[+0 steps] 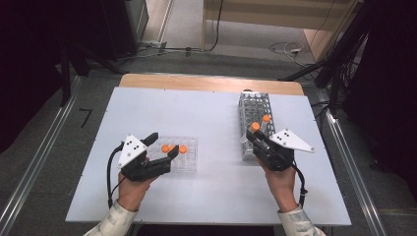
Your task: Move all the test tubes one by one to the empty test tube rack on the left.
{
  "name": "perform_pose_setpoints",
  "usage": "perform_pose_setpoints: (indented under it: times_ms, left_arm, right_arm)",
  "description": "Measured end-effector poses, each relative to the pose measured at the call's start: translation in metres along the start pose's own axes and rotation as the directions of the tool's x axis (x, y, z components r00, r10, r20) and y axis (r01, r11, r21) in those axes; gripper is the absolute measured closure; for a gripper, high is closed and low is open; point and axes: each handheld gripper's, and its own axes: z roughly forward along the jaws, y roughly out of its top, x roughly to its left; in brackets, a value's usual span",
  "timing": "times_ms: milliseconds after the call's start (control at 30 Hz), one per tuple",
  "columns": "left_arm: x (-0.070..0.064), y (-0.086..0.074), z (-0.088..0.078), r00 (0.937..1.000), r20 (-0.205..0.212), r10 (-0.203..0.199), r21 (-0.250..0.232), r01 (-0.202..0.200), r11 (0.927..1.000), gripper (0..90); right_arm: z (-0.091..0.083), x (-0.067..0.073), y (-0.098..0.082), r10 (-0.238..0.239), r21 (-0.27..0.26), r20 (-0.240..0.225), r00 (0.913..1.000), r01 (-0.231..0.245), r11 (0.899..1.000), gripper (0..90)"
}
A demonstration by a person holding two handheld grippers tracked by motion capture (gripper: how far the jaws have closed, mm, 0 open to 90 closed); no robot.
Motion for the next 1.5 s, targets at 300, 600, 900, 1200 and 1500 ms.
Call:
perform_pose_setpoints:
  times_ms: [300, 600, 900, 1200, 1500]
  left_arm:
    - [-0.004, 0.001, -0.002, 0.9999, 0.014, 0.01, -0.003, -0.01, 0.9999, 21.2]
    - [-0.009, 0.002, -0.003, 0.9993, 0.033, 0.016, -0.005, -0.016, 0.9999, 21.5]
    - [-0.02, 0.001, -0.003, 0.9961, 0.082, 0.031, -0.004, -0.031, 0.9995, 23.4]
    - [-0.044, -0.002, 0.0, 0.9768, 0.199, 0.079, 0.004, -0.081, 0.9967, 30.9]
    - [-0.057, -0.007, 0.004, 0.9572, 0.267, 0.111, 0.012, -0.119, 0.9928, 44.4]
  right_arm:
    - [0.004, 0.015, -0.011, -0.031, 0.053, -0.052, 0.9982, 0.034, 0.998, 72.2]
    - [0.007, 0.034, -0.02, -0.06, 0.093, -0.113, 0.9918, 0.07, 0.993, 72.1]
    - [0.008, 0.054, -0.023, -0.076, 0.11, -0.18, 0.9808, 0.097, 0.989, 72.2]
    - [0.012, 0.08, -0.028, -0.105, 0.133, -0.267, 0.9579, 0.145, 0.981, 72.2]
    - [0.015, 0.097, -0.031, -0.127, 0.142, -0.32, 0.9388, 0.18, 0.973, 72.2]
